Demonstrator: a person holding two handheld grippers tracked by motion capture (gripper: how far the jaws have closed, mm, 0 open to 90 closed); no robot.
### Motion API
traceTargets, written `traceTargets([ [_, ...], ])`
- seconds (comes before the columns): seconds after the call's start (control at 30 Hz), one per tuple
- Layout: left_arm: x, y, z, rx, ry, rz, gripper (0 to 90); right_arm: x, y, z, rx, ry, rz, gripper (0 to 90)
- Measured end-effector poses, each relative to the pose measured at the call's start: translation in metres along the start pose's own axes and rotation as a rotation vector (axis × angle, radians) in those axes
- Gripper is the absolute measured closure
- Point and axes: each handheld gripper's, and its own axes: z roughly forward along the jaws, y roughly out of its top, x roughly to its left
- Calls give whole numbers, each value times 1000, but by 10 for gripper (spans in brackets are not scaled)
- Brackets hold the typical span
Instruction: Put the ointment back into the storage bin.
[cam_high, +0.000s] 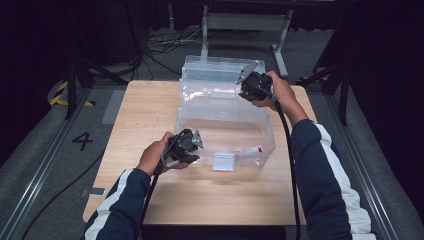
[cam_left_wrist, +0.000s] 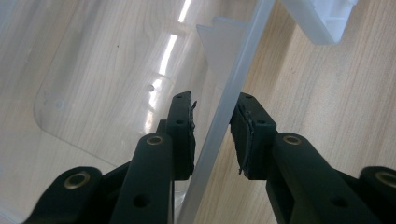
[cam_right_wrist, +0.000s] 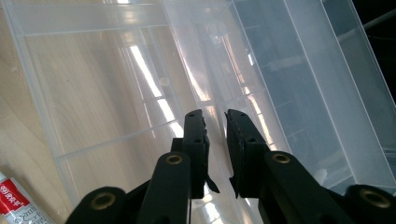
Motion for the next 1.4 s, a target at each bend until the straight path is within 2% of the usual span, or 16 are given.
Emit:
traceTargets([
  [0.13,-2,1,1,10,9,-12,682,0,-2,-3,-17,19,1,810],
  [0.5,-4,1,1,18,21,-24,661,6,-3,-9,-41,28,-5,836],
  [0.67,-5,1,1,18,26,-26,647,8,-3,-16,-45,54,-15,850],
  [0.83,-6,1,2,19,33,-30,637,14,-1,-20,-46,52,-37,858],
  [1.13,-7,1,2,20,43,-35,622,20,-4,-28,-77,70,-31,867],
  [1.4,-7,1,2,19,57,-27,607,35,-8,-40,-97,82,-49,869],
])
